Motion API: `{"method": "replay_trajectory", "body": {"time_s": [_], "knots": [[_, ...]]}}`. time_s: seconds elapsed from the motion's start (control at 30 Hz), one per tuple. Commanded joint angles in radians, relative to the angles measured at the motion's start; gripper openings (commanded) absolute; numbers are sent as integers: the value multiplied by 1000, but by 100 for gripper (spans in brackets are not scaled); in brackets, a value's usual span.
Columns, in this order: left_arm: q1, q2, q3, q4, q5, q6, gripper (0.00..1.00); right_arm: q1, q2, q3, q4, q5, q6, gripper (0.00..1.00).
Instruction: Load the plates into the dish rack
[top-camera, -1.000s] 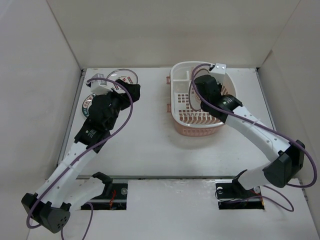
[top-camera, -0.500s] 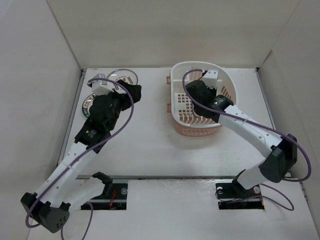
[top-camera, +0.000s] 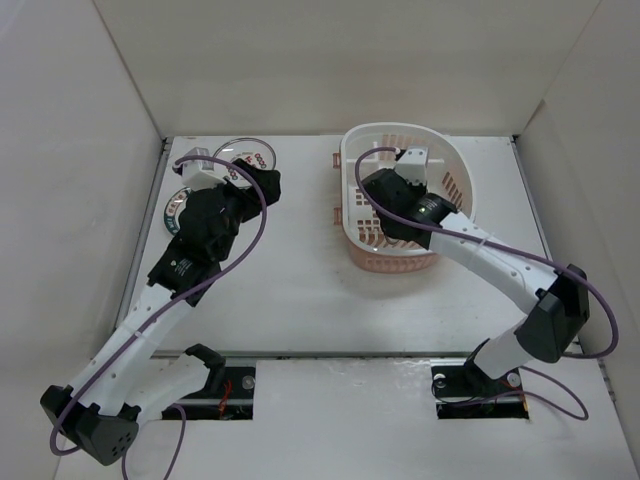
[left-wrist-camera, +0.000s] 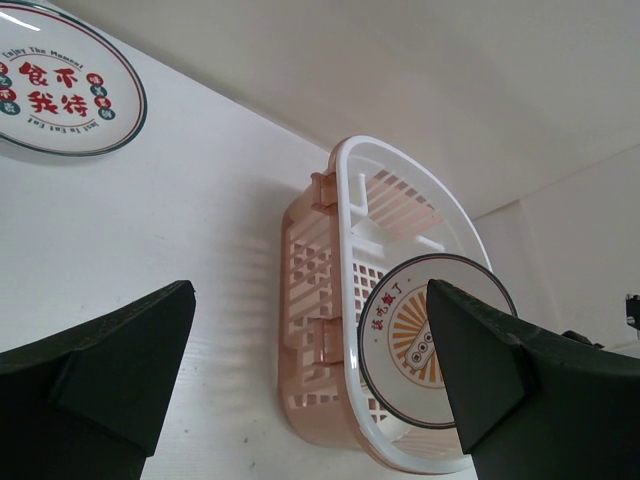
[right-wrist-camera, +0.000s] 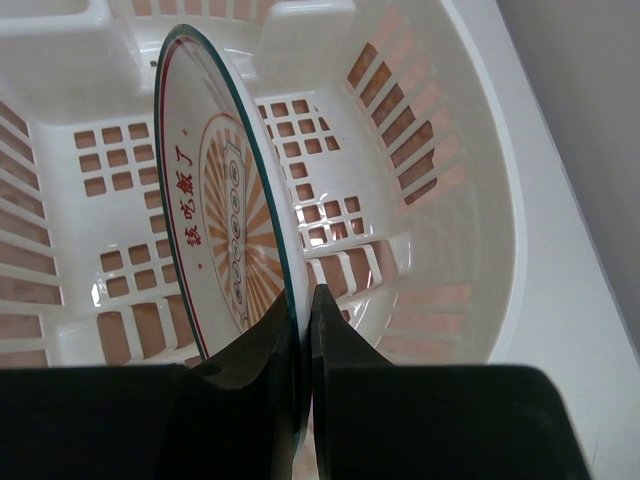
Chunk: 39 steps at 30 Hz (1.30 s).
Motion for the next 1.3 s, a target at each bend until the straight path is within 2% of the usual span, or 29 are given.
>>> {"method": "replay_trajectory", "body": {"time_s": [0.0,1.07,1.17,1.27], "knots": [[-6,-8,48,10,-18,11,100,21,18,40,-10,60,34,0],[-15,-17,48,-9,-57,20,100,77,111,78,-101,69,99,0],[-15,-17,48,-9,-57,20,100,86,122,88,-111,78,99,11],[-15,-8,48,-9,-57,20,100,86,142,106,-136,78,111,13]]}}
